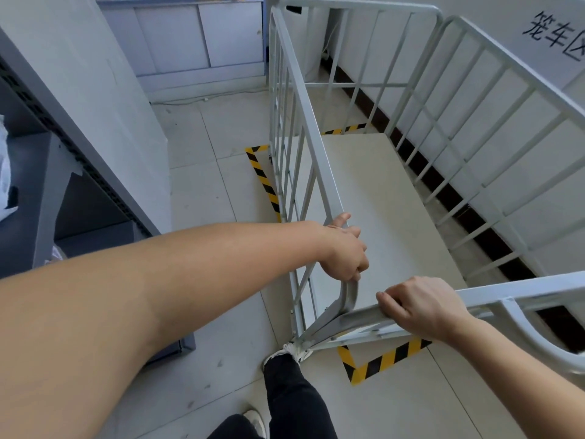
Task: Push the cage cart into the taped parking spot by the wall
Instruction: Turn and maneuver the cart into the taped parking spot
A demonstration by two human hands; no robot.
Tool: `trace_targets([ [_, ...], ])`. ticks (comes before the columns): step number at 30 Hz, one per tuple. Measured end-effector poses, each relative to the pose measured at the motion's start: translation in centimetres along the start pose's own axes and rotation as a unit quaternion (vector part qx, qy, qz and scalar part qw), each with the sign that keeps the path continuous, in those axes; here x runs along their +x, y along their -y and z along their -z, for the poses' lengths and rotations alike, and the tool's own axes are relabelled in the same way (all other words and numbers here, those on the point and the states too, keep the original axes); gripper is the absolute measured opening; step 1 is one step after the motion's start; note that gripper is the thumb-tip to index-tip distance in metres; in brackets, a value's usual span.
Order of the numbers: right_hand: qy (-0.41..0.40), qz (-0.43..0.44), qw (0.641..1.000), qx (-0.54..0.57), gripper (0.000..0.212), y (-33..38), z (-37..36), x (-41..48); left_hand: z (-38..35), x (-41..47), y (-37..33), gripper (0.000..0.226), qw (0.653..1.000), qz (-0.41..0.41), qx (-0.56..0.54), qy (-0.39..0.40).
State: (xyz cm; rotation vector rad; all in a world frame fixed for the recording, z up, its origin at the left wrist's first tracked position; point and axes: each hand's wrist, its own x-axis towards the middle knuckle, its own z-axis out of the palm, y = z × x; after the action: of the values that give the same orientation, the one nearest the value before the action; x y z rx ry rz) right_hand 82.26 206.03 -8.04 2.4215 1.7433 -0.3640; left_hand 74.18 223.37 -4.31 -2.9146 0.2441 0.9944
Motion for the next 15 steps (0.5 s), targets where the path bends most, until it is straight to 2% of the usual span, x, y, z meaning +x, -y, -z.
trace_targets([
  [15,-0.006,0.001,1.000,0.003,0.063,0.05,-0.14,0.14,-0.23,0.28,0.26,0.037,1.000,-0.004,0.001,-0.013],
])
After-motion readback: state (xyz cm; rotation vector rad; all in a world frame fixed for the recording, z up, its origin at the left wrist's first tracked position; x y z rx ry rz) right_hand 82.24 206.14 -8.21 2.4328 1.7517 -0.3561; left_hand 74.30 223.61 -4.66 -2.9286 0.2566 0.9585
